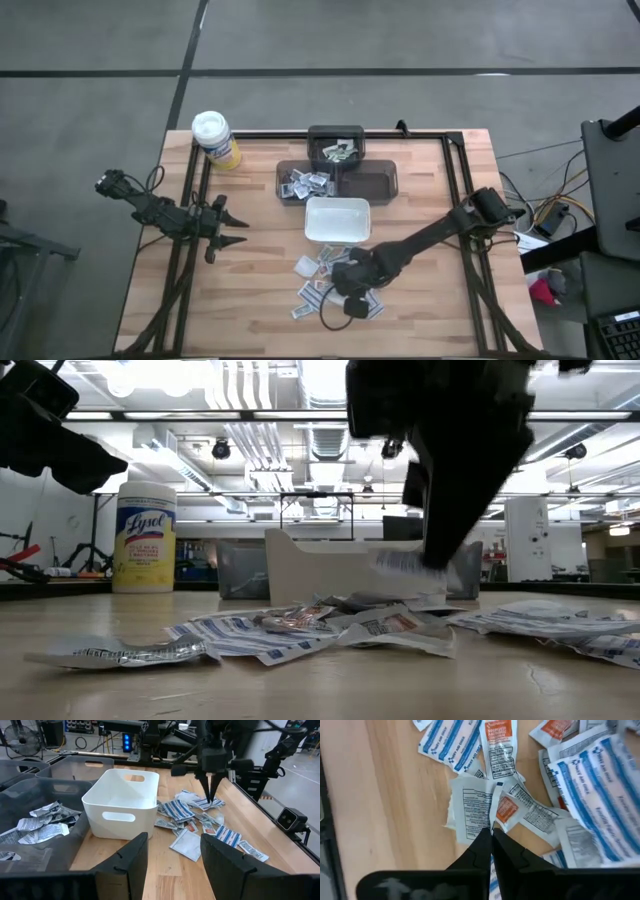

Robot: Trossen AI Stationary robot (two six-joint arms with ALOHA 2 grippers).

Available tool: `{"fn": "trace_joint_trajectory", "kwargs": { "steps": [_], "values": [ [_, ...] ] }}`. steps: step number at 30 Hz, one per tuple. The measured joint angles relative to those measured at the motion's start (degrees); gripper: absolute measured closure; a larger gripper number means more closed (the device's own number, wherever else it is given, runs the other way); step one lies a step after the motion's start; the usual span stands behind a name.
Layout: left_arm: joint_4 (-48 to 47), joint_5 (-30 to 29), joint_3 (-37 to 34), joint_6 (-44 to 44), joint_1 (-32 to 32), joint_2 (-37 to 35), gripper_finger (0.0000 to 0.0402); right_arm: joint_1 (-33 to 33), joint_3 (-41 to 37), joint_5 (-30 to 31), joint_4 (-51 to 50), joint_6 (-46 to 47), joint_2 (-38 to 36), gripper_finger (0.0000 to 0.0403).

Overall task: Pick & Place First Aid Supplies
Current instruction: Put the alcohol pad into the left black bin

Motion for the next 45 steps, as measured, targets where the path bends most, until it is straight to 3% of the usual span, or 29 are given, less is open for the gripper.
{"fn": "trace_joint_trajectory", "kwargs": {
  "steps": [14,20,28,39,45],
  "values": [
    [0.04,-0.03,0.0,-0.62,-0.02,0.09,0.0225,-1.57,20.78,-14.44,-21.41,-14.22,-1.11,0.0394],
    [0.07,-0.04,0.0,-1.69,-0.02,0.09,0.0225,-3.91,27.71,-16.38,-23.65,-21.23,-1.14,0.0394],
    [0.07,-0.02,0.0,-2.46,-0.02,0.13,0.0225,-8.32,37.4,-17.69,-23.16,-38.44,-1.14,0.0394],
    [0.07,-0.02,0.0,-3.48,-0.02,0.13,0.0225,-16.34,46.45,-49.61,-13.8,-54.83,-1.2,0.0394],
    [0.07,-0.02,0.0,-3.46,-0.02,0.13,0.0225,-20.35,47.02,-55.84,-11.09,-55.43,-1.22,0.0394]
  ]
}}
